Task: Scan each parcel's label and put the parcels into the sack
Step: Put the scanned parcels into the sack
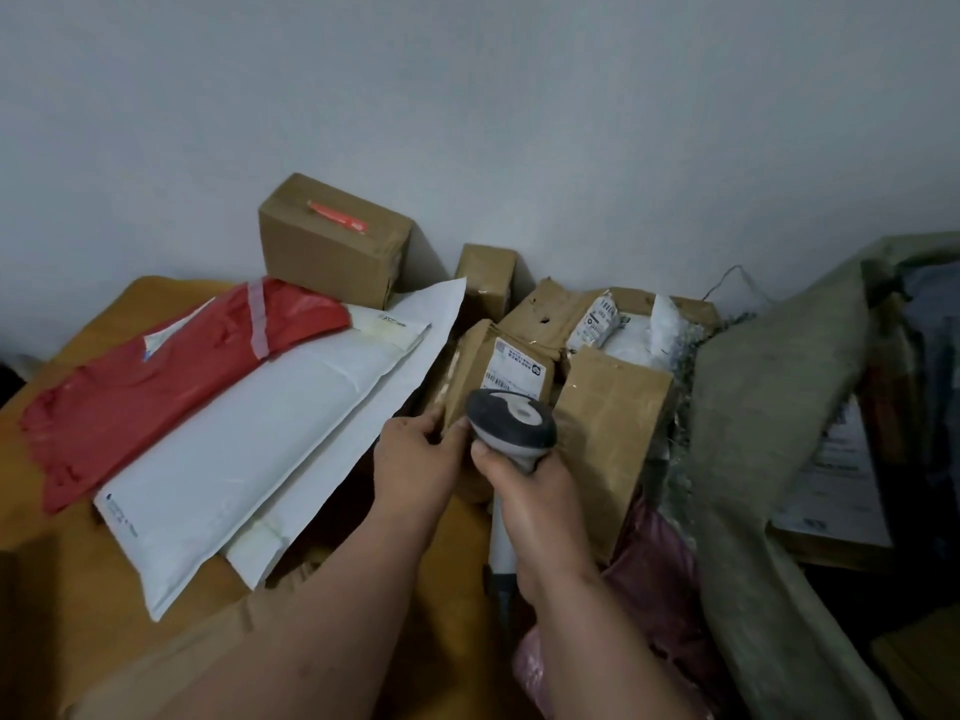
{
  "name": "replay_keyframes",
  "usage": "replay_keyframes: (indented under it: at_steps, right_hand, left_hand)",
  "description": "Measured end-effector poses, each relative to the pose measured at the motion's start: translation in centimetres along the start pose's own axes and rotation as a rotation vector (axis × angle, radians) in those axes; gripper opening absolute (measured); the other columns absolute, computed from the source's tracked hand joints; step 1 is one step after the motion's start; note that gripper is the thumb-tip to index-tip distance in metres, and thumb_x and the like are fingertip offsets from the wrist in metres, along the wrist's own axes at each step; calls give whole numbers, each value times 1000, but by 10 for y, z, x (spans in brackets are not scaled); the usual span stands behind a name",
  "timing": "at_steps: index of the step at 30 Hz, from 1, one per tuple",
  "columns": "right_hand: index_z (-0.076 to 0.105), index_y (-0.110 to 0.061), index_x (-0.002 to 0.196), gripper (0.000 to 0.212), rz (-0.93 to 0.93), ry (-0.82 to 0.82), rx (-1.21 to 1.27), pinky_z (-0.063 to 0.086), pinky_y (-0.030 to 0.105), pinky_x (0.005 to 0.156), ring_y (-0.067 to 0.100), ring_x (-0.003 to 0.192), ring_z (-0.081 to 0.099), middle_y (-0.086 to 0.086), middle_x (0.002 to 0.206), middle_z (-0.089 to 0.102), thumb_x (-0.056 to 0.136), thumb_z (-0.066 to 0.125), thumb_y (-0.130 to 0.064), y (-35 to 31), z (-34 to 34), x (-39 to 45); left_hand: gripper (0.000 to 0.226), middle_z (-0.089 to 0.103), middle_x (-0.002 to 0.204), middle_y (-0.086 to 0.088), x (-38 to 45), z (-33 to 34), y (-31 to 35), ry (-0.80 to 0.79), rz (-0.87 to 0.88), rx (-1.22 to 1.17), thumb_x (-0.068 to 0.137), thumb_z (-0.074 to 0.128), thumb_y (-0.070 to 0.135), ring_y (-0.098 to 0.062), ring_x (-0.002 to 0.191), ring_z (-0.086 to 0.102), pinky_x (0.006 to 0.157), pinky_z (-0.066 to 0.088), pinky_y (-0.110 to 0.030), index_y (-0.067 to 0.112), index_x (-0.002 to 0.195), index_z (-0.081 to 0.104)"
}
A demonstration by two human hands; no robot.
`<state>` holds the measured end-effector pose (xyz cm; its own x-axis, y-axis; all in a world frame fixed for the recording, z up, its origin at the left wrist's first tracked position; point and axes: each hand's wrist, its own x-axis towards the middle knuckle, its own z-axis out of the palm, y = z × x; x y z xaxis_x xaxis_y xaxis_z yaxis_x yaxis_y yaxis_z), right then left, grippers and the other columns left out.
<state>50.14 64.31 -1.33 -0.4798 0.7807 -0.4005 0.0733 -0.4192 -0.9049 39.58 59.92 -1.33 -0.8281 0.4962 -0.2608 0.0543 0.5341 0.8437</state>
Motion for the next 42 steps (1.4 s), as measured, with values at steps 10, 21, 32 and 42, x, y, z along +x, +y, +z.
replay_keyframes:
  at_steps: [10, 21, 32, 42]
  right_hand:
    - [64, -36, 117, 34, 68, 60, 48, 49, 25, 71, 4, 90, 67, -15, 99, 72, 85, 79, -36, -3, -12, -12]
    - [68, -23, 118, 32, 88, 113, 204, 58, 32, 80, 14, 90, 76, -2, 97, 79, 87, 78, -22, -4, -31, -18]
    - [78, -18, 83, 2, -92, -29, 83, 50, 34, 61, 15, 61, 67, 5, 71, 71, 82, 78, -18, -61, -23, -107]
    - [74, -13, 90, 36, -226, -107, -144, 46, 42, 72, 23, 68, 63, 12, 68, 66, 62, 76, -35, -67, 12, -247]
  left_hand:
    - [47, 36, 142, -4, -8, 10, -6, -165, 5, -66, 75, 77, 45, -27, 133, 40, 107, 42, -51, 31, 115, 54]
    - [113, 38, 145, -2, -16, -20, -6, -105, 45, 84, 60, 82, 65, -23, 124, 48, 99, 49, -39, 34, 154, 28]
    - [112, 66, 125, 2, -77, -95, 11, -170, -45, -783, 45, 91, 44, -16, 97, 73, 84, 60, -35, 37, 144, 38]
    - [106, 61, 130, 3, -154, -169, -17, -230, 81, -844, 48, 91, 48, -16, 108, 65, 77, 54, -30, 42, 140, 38]
